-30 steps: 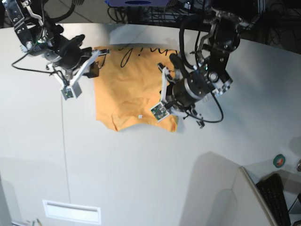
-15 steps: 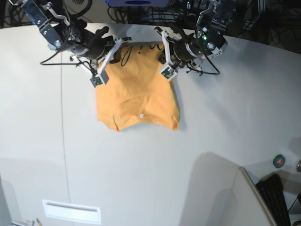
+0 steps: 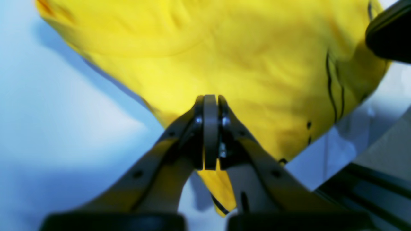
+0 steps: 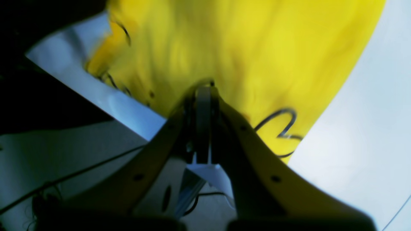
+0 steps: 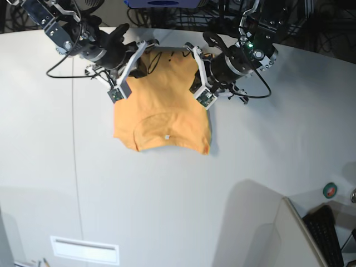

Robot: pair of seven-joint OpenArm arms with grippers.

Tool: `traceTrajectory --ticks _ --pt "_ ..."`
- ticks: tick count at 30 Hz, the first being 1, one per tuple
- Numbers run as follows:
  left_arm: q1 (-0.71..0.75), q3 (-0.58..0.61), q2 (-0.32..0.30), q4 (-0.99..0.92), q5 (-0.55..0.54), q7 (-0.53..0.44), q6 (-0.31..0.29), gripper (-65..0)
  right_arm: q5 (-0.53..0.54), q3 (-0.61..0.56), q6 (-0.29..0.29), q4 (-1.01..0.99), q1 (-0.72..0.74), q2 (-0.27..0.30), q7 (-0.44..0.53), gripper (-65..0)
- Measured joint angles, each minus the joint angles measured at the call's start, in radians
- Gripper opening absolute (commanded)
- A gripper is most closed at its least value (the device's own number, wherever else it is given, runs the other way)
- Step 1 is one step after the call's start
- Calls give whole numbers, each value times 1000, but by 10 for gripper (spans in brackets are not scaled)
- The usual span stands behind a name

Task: Layout the t-shirt on the table in an organized manner, then fold the t-shirt properly
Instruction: 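Grasp the bundle edge with both grippers and drag it away from the table edge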

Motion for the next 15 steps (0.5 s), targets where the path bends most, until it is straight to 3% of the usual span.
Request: traceTrajectory --ticks 8,15 --pt "10 0 -2 -118 7 8 0 -650 0 -5 -5 -184 19 -21 -6 -650" --pt "21 1 14 -3 5 9 3 -650 3 -6 3 16 31 2 3 -650"
